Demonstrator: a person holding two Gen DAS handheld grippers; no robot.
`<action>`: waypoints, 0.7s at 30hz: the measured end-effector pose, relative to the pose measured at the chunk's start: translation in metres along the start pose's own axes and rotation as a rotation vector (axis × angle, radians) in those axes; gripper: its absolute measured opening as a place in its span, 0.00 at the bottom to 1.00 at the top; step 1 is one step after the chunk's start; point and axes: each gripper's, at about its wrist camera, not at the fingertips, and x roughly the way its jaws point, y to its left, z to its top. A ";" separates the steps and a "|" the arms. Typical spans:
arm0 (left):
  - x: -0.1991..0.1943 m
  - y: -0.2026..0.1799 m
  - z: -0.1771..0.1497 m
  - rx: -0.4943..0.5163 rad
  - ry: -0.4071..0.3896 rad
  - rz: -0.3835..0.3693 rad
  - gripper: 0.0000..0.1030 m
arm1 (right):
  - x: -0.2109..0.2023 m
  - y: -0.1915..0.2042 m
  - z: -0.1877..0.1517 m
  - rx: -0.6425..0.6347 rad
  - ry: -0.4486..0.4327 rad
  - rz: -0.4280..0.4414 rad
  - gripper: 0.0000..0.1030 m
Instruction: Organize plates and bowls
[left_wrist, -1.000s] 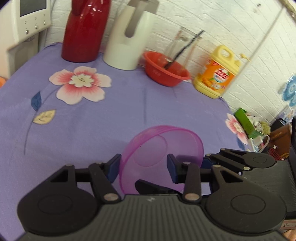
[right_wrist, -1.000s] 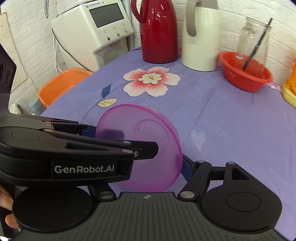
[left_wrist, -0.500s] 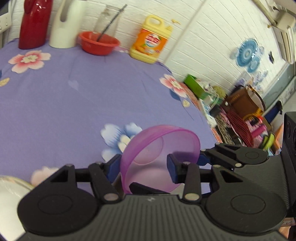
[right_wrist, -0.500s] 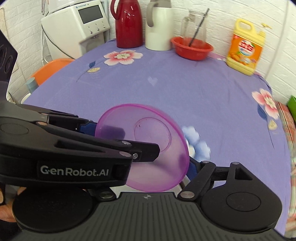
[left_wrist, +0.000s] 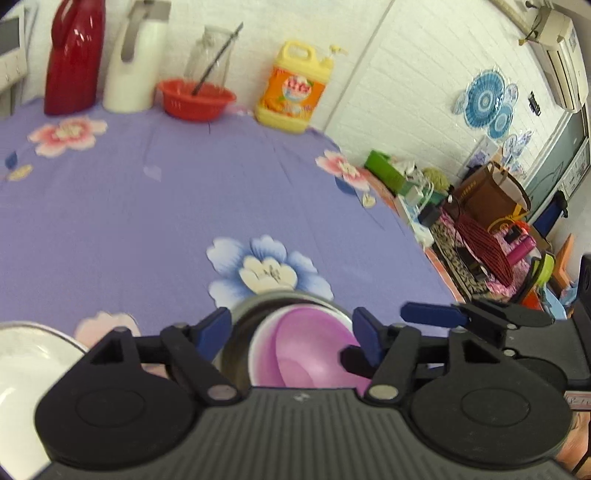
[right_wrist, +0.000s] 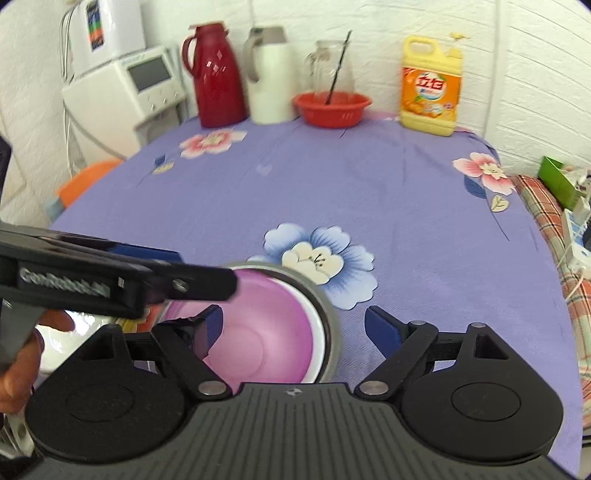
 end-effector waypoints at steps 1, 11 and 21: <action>-0.005 0.002 0.001 0.000 -0.024 0.003 0.69 | -0.001 -0.003 -0.003 0.021 -0.016 0.003 1.00; -0.005 0.009 -0.010 0.066 -0.092 0.105 0.71 | 0.008 -0.018 -0.040 0.188 -0.118 -0.018 1.00; 0.034 0.012 -0.018 0.067 0.011 0.111 0.71 | 0.029 -0.003 -0.043 0.093 -0.087 -0.105 1.00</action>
